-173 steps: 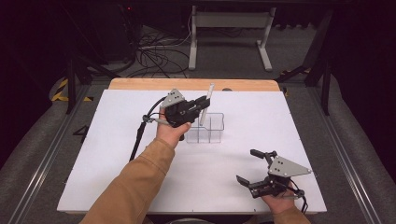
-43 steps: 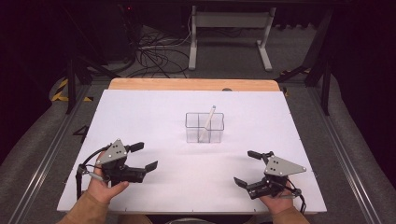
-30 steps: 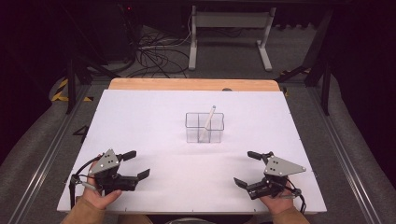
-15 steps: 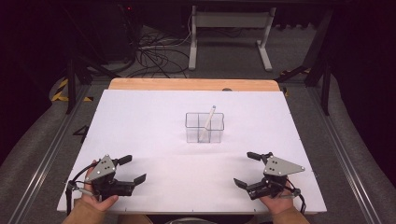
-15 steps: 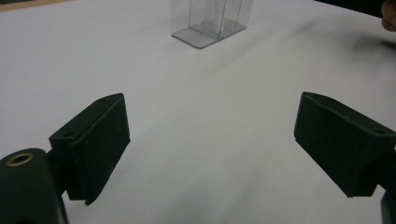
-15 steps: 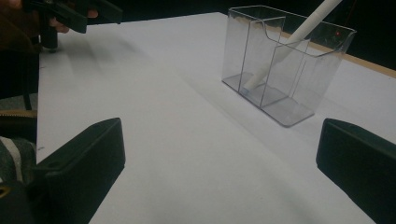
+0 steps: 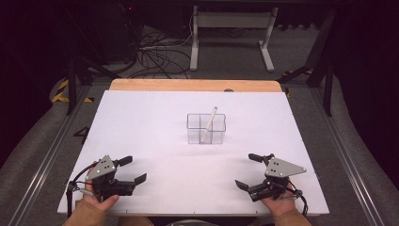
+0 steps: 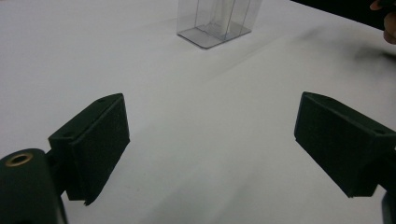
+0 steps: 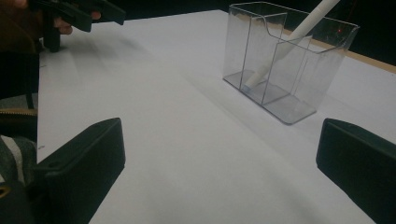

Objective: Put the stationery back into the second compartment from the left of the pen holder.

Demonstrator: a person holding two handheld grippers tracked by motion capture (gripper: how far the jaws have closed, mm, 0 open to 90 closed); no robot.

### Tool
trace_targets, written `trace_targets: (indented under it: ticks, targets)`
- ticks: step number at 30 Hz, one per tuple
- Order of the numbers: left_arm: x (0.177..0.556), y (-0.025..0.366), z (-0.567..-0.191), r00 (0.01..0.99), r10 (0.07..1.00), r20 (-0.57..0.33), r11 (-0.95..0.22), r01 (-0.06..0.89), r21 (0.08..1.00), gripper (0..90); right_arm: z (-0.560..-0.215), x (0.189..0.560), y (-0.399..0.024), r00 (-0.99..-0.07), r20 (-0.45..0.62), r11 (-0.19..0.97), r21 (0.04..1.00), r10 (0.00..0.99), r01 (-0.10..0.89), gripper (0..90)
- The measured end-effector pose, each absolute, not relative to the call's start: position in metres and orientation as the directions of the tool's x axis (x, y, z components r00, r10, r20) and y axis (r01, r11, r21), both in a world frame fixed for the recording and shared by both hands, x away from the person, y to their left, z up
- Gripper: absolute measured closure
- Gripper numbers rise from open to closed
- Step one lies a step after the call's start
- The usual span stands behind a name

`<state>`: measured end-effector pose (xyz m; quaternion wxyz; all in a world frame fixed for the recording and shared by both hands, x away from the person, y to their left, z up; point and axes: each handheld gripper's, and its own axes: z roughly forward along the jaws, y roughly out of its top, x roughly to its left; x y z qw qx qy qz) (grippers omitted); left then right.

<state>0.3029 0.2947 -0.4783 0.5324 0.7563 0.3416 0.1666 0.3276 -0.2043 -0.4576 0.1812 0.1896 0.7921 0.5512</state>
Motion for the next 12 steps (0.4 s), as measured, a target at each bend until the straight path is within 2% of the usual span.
trace_targets:
  ticks: [12]
  targets:
    - [0.3022,0.2935,-0.4771,0.705,0.702,-0.100,-0.205,0.335,0.920,11.2,-0.4578,0.3272,-0.2045,-0.862,-0.080,0.323,0.941,0.501,0.101,1.8]
